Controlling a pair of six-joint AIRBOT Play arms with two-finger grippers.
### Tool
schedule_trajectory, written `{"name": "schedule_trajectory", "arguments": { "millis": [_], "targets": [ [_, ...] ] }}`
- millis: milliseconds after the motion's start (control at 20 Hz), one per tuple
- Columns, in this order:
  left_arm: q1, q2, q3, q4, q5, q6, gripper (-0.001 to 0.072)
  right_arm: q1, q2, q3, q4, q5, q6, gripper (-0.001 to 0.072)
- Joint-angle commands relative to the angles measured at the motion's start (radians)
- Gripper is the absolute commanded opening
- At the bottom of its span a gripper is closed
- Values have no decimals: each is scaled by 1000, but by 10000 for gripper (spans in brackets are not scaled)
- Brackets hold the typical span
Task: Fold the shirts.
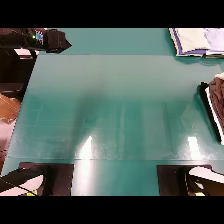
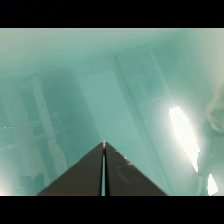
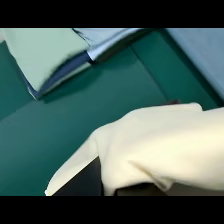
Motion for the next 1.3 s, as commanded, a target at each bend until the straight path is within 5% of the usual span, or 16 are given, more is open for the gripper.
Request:
{"name": "schedule_trajectory", "arguments": {
  "millis": [0, 200, 500, 900, 1250],
  "targets": [
    [0, 0, 1, 0, -1, 3, 25, -60, 80, -154, -181, 85, -2, 14],
    [0, 0, 1, 0, -5, 3, 25, -112, 149, -346, -357, 89, -2, 27],
    [0, 0, 1, 0, -5, 2, 25, -202, 172, -489, -378, 81, -2, 586],
    [0, 0, 1, 0, -6, 3, 25, -82, 172, -271, -370, 56, 0, 597],
    [0, 0, 1, 0, -23, 2, 26, 221, 173, -165, -378, 56, 88, 596]
  ]
}}
